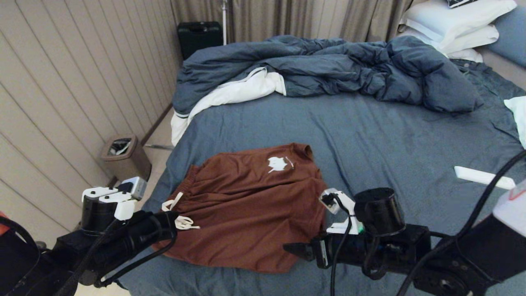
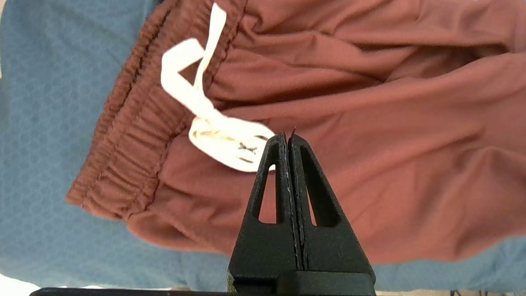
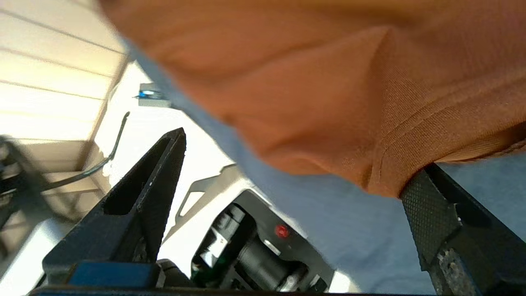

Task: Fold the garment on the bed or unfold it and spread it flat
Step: Unford the brown shorts

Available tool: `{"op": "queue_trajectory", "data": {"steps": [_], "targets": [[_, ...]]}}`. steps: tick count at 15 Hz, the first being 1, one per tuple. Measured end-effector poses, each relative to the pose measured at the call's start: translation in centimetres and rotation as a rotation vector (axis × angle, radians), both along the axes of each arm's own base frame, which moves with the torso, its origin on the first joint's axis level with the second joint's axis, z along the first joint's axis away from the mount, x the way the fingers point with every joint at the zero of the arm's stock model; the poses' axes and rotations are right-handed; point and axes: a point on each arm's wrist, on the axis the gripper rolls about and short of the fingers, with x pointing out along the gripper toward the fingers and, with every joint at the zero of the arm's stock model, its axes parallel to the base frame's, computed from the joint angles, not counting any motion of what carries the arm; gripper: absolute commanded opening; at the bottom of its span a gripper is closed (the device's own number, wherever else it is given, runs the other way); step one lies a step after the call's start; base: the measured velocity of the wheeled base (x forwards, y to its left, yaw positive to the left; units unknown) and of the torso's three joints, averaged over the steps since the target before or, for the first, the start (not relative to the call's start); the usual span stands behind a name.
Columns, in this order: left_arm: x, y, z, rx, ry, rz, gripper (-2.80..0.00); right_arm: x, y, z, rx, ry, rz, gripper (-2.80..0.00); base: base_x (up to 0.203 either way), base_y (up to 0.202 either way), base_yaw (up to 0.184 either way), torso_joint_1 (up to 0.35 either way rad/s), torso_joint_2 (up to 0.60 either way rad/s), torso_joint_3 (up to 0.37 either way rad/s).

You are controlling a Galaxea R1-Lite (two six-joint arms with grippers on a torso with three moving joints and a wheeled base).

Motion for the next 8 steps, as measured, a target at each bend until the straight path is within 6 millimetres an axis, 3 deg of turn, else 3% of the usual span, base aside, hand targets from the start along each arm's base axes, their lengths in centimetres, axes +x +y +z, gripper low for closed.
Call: {"op": "queue_trajectory", "data": {"steps": [5, 8], "targets": [[0.1, -0.1, -0.4, 0.006, 0.013, 0.0, -2.8, -2.5, -0.7, 3.5, 0.071, -0.097, 0.038, 0.0, 0.0, 0.0, 0.0, 0.0, 0.0, 0.0], [0.2, -0.1, -0.6, 0.008, 0.018, 0.0, -2.8, -2.7, -1.1, 4.3, 0.086, -0.12, 0.032, 0.0, 0.0, 0.0, 0.0, 0.0, 0.0, 0.0]]}}
